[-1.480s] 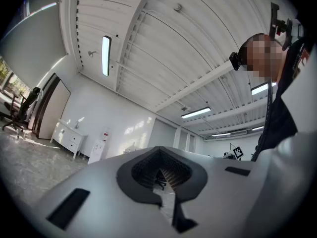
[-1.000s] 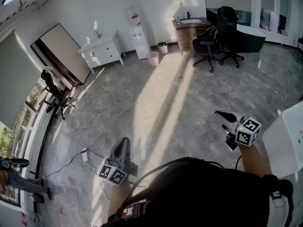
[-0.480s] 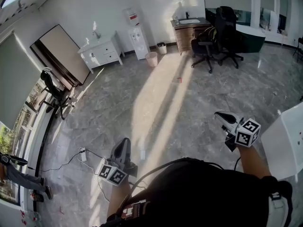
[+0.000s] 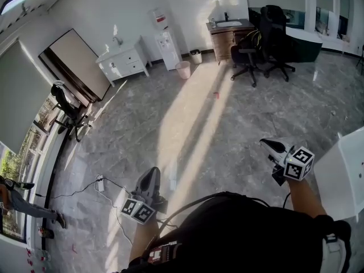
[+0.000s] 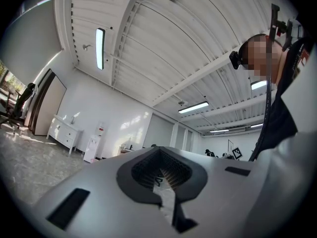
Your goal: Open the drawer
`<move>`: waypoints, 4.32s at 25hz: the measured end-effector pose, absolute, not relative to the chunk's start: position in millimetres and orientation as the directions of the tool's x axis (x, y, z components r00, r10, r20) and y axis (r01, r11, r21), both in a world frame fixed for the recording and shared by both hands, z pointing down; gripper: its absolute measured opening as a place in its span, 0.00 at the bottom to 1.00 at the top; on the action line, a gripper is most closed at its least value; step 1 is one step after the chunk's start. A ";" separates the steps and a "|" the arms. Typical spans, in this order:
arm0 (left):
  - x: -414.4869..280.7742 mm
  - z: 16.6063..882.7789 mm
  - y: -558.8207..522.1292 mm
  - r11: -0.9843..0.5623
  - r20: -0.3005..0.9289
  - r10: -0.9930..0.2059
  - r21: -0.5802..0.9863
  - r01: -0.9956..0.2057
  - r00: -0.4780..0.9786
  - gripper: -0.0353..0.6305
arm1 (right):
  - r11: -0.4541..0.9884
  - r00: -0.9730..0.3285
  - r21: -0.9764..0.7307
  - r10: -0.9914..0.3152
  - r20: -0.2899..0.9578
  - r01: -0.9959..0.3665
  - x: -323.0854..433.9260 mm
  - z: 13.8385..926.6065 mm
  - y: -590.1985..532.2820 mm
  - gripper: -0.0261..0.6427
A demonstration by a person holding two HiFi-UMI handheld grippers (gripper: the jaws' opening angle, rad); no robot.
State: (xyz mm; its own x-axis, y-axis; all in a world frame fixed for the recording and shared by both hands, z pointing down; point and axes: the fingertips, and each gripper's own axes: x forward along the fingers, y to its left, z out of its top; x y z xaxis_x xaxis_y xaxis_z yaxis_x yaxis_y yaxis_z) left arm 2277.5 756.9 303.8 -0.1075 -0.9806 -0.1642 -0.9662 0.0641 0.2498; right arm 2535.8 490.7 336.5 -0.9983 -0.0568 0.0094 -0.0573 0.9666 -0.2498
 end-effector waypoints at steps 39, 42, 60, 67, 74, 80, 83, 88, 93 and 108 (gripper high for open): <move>1932.6 280.7 829.7 0.049 -0.240 -0.964 0.273 -0.961 -0.117 0.05 | 0.982 -1.000 -0.188 0.001 0.031 -0.005 2164.6 317.5 561.3 0.04; 1902.0 288.4 841.7 0.088 -0.227 -0.962 0.273 -0.958 -0.153 0.05 | 0.983 -0.999 -0.179 0.034 0.035 0.027 2128.0 315.9 565.2 0.04; 1803.0 297.6 767.1 0.403 -0.228 -0.854 0.278 -0.872 -0.468 0.05 | 0.918 -0.932 -0.192 0.360 0.031 0.348 1922.7 329.5 421.2 0.04; 1776.7 300.7 715.8 0.510 -0.228 -0.782 0.300 -0.806 -0.580 0.05 | 0.852 -0.862 -0.160 0.506 0.009 0.498 1844.8 312.8 367.1 0.04; 1738.3 303.7 707.7 0.585 -0.191 -0.742 0.285 -0.759 -0.643 0.05 | 0.819 -0.832 -0.204 0.553 0.036 0.536 1785.3 337.9 342.8 0.04; 1687.5 321.5 710.3 0.564 -0.186 -0.751 0.320 -0.762 -0.634 0.05 | 0.826 -0.836 -0.203 0.546 0.055 0.526 1732.5 345.3 352.3 0.04; 1643.5 318.4 715.6 0.526 -0.214 -0.768 0.325 -0.785 -0.603 0.05 | 0.839 -0.843 -0.168 0.534 0.071 0.517 1698.4 343.7 366.6 0.04; 1551.4 311.8 744.5 0.503 -0.211 -0.797 0.286 -0.815 -0.566 0.05 | 0.880 -0.888 -0.174 0.457 0.052 0.443 1629.3 326.1 385.9 0.04; 1474.8 290.3 786.7 0.475 -0.219 -0.820 0.257 -0.842 -0.529 0.05 | 0.889 -0.895 -0.128 0.446 0.030 0.439 1561.0 301.3 440.0 0.04; 1323.3 308.1 874.7 0.537 -0.209 -0.773 0.284 -0.794 -0.598 0.05 | 0.857 -0.860 -0.143 0.506 0.064 0.494 1386.3 310.5 512.3 0.04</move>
State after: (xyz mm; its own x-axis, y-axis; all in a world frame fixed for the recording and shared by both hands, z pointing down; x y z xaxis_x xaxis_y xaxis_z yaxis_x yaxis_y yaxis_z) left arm 1323.3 874.7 308.1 -0.5985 -0.7734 -0.2089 -0.7939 0.5375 0.2844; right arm 1386.3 512.3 310.5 -0.8598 0.5065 0.0644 0.4943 0.8574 -0.1432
